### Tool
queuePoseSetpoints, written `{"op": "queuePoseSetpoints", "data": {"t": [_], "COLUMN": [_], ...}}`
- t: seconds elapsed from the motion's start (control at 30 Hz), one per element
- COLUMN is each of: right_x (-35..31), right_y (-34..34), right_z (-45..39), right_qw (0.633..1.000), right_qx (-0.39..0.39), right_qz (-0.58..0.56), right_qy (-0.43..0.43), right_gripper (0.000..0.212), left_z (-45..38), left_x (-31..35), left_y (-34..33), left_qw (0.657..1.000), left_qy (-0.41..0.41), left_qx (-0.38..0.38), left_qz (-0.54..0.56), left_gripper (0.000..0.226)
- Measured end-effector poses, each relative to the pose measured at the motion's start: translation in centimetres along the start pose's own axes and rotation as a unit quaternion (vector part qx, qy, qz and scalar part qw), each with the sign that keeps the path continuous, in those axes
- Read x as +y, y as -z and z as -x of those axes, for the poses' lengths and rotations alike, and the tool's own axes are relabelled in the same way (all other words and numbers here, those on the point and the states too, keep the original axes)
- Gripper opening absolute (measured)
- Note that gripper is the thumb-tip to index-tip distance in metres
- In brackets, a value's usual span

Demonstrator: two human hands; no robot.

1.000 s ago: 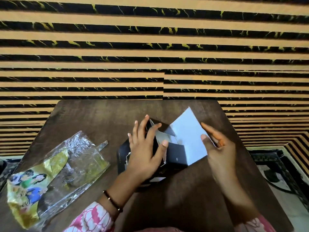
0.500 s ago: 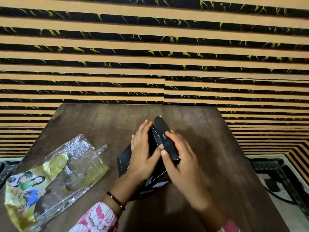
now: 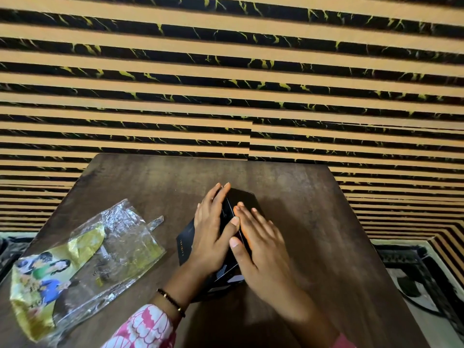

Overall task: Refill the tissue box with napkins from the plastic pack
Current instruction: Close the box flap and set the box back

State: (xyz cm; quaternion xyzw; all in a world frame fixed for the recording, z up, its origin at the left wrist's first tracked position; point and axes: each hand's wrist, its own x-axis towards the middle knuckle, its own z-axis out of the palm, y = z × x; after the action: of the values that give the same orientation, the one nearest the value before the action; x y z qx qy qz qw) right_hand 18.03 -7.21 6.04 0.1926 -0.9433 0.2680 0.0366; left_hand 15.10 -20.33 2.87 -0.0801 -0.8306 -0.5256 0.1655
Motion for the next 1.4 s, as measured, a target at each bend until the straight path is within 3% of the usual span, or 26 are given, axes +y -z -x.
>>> {"op": "queuePoseSetpoints", "data": {"t": [0.1,0.23,0.3,0.4,0.47,0.57,0.7,0.93,1.1,1.4], "right_x": [-0.6,0.3,2.0,5.0,6.3,7.3,8.2,7.9,8.4,11.5], "right_y": [0.3,0.6,0.5,-0.5,-1.7,-3.8,-5.5,-7.3,-7.3,-8.2], "right_z": [0.0,0.1,0.4,1.7,2.6,3.3,3.7,3.4,0.8,-9.1], "right_qw": [1.000,0.999,0.995,0.963,0.942,0.925,0.863,0.780,0.778,0.784], "right_qx": [-0.020,-0.017,0.020,0.034,-0.002,-0.028,0.019,0.076,0.107,0.109], "right_qz": [0.024,0.004,-0.064,-0.230,-0.291,-0.324,-0.419,-0.512,-0.518,-0.527], "right_qy": [-0.002,-0.040,-0.076,-0.134,-0.165,-0.197,-0.280,-0.350,-0.339,-0.310], "right_gripper": [0.071,0.070,0.066,0.063,0.060,0.052,0.047,0.025,0.027,0.031], "left_z": [0.0,0.5,1.7,3.8,4.9,5.4,6.4,7.3,4.4,-6.0], "left_x": [-0.1,-1.1,-2.6,-4.9,-5.1,-4.4,-5.5,-5.3,-6.3,-10.9], "left_y": [0.3,0.3,0.0,0.6,1.4,1.8,2.7,1.9,1.8,2.2], "left_qw": [1.000,0.997,0.986,0.945,0.936,0.945,0.923,0.897,0.890,0.928], "left_qy": [0.009,0.018,0.090,0.285,0.343,0.323,0.348,0.349,0.351,0.326], "left_qx": [-0.006,-0.049,-0.043,0.014,0.020,0.037,0.043,0.041,0.058,-0.003], "left_qz": [-0.004,-0.061,-0.133,-0.159,-0.077,0.048,0.156,0.267,0.287,0.180], "left_gripper": [0.053,0.066,0.078,0.093,0.074,0.025,0.041,0.044,0.042,0.046]}}
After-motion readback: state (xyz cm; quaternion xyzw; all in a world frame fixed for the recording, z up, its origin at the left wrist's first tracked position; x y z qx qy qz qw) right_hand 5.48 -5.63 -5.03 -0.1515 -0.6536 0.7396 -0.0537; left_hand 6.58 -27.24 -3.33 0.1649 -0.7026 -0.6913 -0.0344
